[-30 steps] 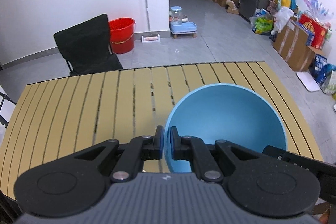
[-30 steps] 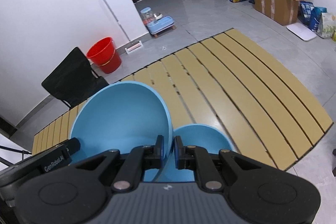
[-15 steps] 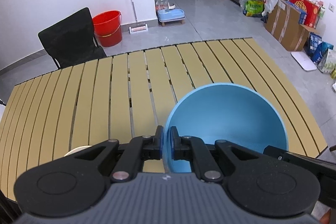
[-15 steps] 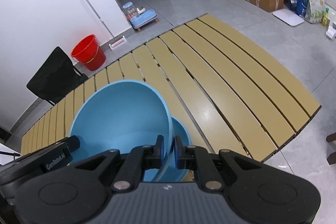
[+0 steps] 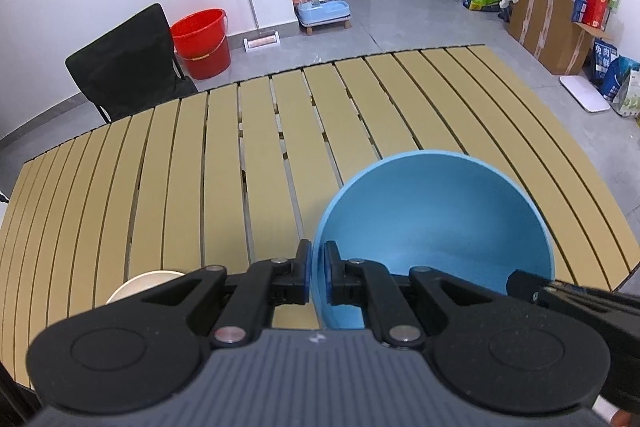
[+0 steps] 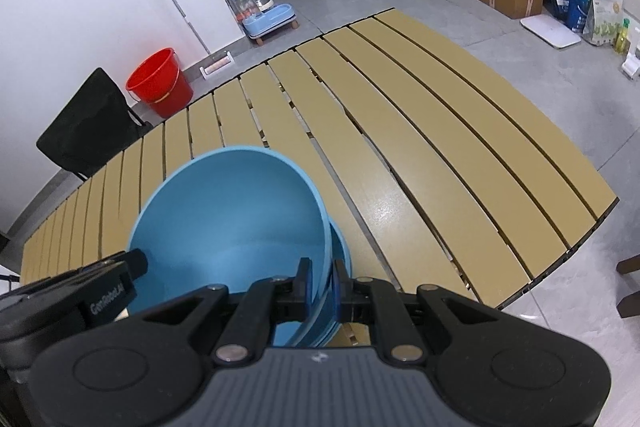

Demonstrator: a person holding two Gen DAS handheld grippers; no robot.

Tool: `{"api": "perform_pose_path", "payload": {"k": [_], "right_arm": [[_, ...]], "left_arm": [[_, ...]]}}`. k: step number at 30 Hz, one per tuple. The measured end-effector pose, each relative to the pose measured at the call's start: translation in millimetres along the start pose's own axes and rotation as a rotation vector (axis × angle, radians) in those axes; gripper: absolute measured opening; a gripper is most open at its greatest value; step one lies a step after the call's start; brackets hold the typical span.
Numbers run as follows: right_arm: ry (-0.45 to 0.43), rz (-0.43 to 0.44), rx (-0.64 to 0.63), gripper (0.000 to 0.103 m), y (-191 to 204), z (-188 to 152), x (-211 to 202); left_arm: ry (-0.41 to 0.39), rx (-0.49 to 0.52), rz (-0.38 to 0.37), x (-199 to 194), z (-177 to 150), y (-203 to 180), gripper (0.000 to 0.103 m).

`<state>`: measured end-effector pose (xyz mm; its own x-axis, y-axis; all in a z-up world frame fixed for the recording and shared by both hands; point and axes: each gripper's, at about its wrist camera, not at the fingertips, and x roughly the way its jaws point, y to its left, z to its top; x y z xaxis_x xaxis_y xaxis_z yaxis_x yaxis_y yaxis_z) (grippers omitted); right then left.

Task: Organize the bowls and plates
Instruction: 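Lift the light-blue bowl with both grippers and carry it to the nested bowls, then lower the bowl into the nested bowls and open both grippers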

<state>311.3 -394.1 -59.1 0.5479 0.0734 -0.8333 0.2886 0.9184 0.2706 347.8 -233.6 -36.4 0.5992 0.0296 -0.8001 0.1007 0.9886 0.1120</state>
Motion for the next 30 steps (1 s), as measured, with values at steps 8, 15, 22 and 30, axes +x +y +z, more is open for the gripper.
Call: {"api": "perform_pose_path", "payload": {"k": [8, 15, 22, 30], "right_arm": [[-0.011, -0.053, -0.055, 0.009, 9.0, -5.4, 9.8], [-0.003, -0.077, -0.080, 0.010, 9.9, -10.5, 21.3], [-0.011, -0.071, -0.080, 0.011, 6.0, -9.8, 22.0], [-0.087, -0.019, -0.055, 0.033, -5.4, -14.9, -5.0]], "left_arm": [[0.005, 0.032, 0.013, 10.0, -7.9, -5.4, 0.007], [0.009, 0.034, -0.011, 14.2, -10.3, -8.6, 0.007], [-0.007, 0.008, -0.039, 10.8, -10.1, -3.1, 0.008], [-0.057, -0.072, -0.083, -12.4, -10.7, 24.7, 0.023]]}}
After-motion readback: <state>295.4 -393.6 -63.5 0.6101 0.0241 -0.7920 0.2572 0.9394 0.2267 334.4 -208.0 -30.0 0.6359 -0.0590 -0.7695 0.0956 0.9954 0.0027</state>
